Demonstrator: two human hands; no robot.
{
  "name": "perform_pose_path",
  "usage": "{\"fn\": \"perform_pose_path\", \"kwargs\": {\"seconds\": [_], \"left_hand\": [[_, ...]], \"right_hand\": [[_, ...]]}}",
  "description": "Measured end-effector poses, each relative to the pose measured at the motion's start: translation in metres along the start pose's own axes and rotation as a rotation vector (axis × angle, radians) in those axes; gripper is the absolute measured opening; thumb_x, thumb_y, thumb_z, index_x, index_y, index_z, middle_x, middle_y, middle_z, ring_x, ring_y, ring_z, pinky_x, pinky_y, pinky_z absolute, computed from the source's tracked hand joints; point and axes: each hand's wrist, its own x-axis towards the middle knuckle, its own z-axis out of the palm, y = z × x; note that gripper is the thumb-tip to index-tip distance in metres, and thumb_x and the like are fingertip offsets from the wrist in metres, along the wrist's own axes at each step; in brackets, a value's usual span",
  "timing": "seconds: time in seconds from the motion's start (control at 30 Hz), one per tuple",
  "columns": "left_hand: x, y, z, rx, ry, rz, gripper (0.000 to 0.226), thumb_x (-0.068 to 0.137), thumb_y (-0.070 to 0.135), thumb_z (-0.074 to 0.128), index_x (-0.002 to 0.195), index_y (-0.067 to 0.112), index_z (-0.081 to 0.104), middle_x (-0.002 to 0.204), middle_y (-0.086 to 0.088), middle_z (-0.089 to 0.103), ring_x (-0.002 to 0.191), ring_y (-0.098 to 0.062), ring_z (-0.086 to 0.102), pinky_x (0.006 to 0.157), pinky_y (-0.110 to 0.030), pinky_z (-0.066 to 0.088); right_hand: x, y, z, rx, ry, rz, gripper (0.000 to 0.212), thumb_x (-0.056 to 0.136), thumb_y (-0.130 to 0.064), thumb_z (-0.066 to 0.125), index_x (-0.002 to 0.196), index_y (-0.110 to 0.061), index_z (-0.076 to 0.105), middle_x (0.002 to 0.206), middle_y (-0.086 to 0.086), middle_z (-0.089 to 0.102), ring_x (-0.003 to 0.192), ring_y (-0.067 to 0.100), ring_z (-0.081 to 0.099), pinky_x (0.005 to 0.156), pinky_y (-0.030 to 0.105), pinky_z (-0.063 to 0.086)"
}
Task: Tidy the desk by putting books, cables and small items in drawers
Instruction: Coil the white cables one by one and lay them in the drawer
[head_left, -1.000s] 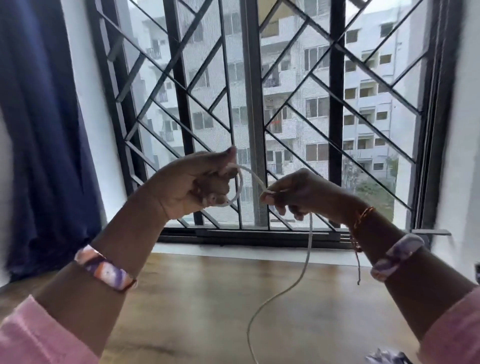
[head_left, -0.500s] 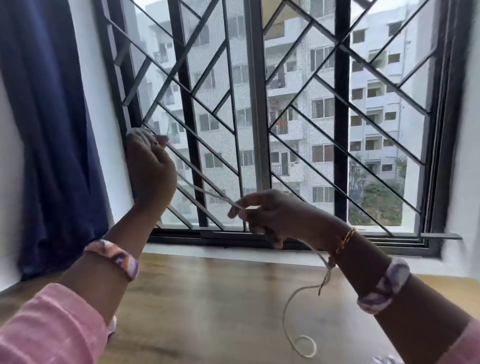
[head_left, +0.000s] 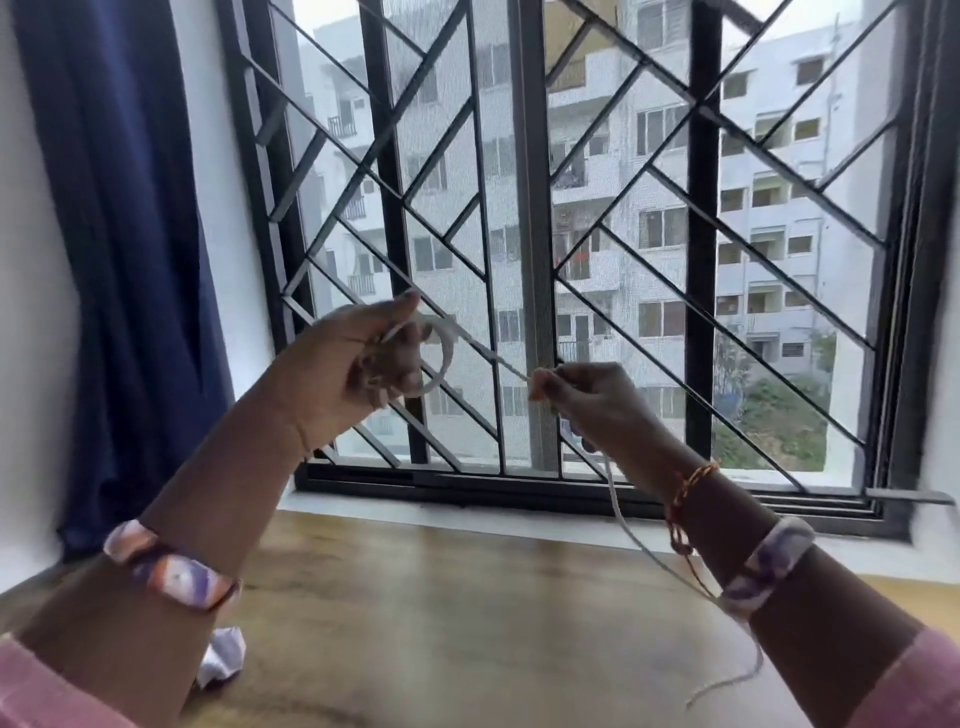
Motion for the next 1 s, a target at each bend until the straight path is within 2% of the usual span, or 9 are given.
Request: {"fn": "perform_pose_path", "kwargs": {"seconds": [0.17, 0.3, 0.37, 0.43, 0.5, 0.57, 0.7, 0.8, 1.0], "left_hand": [[0.027, 0.008, 0.010, -0.602, 0.540, 0.086, 0.033, 0.096, 0.011, 0.031, 0.067, 0.011, 0.047, 0.043, 0.003, 0.053, 0.039, -0.008, 0.050, 0.050, -0.016, 0.050], [0.045, -0.003, -0.019, -0.525, 0.945, 0.258, 0.028, 0.096, 0.007, 0.023, 0.077, 0.013, 0.042, 0.036, 0.008, 0.056, 0.035, -0.003, 0.052, 0.049, -0.017, 0.040], [0.046, -0.017, -0.026, -0.223, 0.995, 0.297, 0.024, 0.094, 0.003, 0.026, 0.081, 0.010, 0.044, 0.042, 0.006, 0.062, 0.041, -0.004, 0.057, 0.052, -0.020, 0.047], [0.041, -0.037, -0.029, 0.507, 0.957, 0.369, 0.025, 0.092, 0.007, 0.034, 0.074, 0.013, 0.051, 0.060, -0.001, 0.067, 0.054, -0.015, 0.061, 0.062, -0.031, 0.052], [0.029, -0.052, -0.030, 1.377, 0.752, 0.416, 0.022, 0.090, 0.014, 0.039, 0.076, 0.009, 0.055, 0.068, -0.009, 0.065, 0.058, -0.026, 0.059, 0.057, -0.033, 0.049], [0.020, -0.053, -0.025, 1.722, 0.554, 0.407, 0.034, 0.088, 0.027, 0.036, 0.077, 0.003, 0.057, 0.064, -0.014, 0.061, 0.056, -0.030, 0.058, 0.053, -0.029, 0.042], [0.007, -0.034, -0.009, 1.096, 0.129, -0.060, 0.081, 0.078, 0.074, 0.031, 0.067, 0.001, 0.062, 0.044, 0.001, 0.050, 0.038, -0.009, 0.048, 0.040, -0.016, 0.036], [-0.006, -0.018, -0.003, 0.652, -0.115, -0.095, 0.062, 0.061, 0.076, 0.054, 0.061, 0.015, 0.067, 0.040, 0.004, 0.052, 0.038, -0.006, 0.049, 0.045, -0.017, 0.040], [0.009, -0.001, 0.019, -0.475, 0.278, 0.130, 0.031, 0.094, 0.023, 0.045, 0.070, 0.008, 0.058, 0.049, 0.003, 0.059, 0.042, -0.005, 0.055, 0.055, -0.020, 0.054]], "right_hand": [[-0.015, -0.017, 0.023, 0.121, -0.263, 0.106, 0.036, 0.095, -0.032, 0.048, 0.070, -0.010, 0.063, 0.051, -0.005, 0.044, 0.039, 0.005, 0.033, 0.037, 0.017, 0.024], [-0.020, -0.024, 0.028, -0.191, -0.272, -0.073, 0.024, 0.091, -0.025, 0.057, 0.070, -0.018, 0.067, 0.052, -0.003, 0.047, 0.039, 0.001, 0.032, 0.039, 0.012, 0.025], [-0.018, -0.026, 0.028, -0.253, -0.230, -0.111, 0.017, 0.088, -0.022, 0.060, 0.079, -0.014, 0.072, 0.050, -0.007, 0.048, 0.041, 0.002, 0.034, 0.040, 0.012, 0.025], [-0.015, -0.028, 0.028, -0.194, -0.175, -0.115, 0.015, 0.087, -0.017, 0.061, 0.081, -0.011, 0.073, 0.046, -0.009, 0.048, 0.041, 0.003, 0.036, 0.043, 0.014, 0.028], [-0.012, -0.033, 0.026, -0.107, -0.119, -0.107, 0.014, 0.087, -0.014, 0.061, 0.081, -0.011, 0.073, 0.055, -0.002, 0.053, 0.049, 0.009, 0.039, 0.050, 0.022, 0.031], [-0.010, -0.036, 0.019, -0.053, -0.064, -0.108, 0.014, 0.087, -0.015, 0.062, 0.081, -0.010, 0.073, 0.060, 0.004, 0.056, 0.057, 0.017, 0.041, 0.054, 0.027, 0.032], [-0.006, -0.038, 0.011, -0.016, 0.007, -0.109, 0.014, 0.088, -0.012, 0.061, 0.077, -0.015, 0.070, 0.052, -0.012, 0.056, 0.058, 0.019, 0.041, 0.052, 0.027, 0.033], [-0.005, -0.038, 0.010, 0.095, 0.003, -0.070, 0.014, 0.089, -0.011, 0.058, 0.077, -0.012, 0.067, 0.052, -0.013, 0.054, 0.049, 0.003, 0.042, 0.047, 0.015, 0.033], [-0.011, -0.047, 0.036, 0.078, -0.258, 0.020, 0.038, 0.097, -0.032, 0.043, 0.070, -0.011, 0.061, 0.055, 0.002, 0.046, 0.043, 0.009, 0.036, 0.038, 0.017, 0.025]]}}
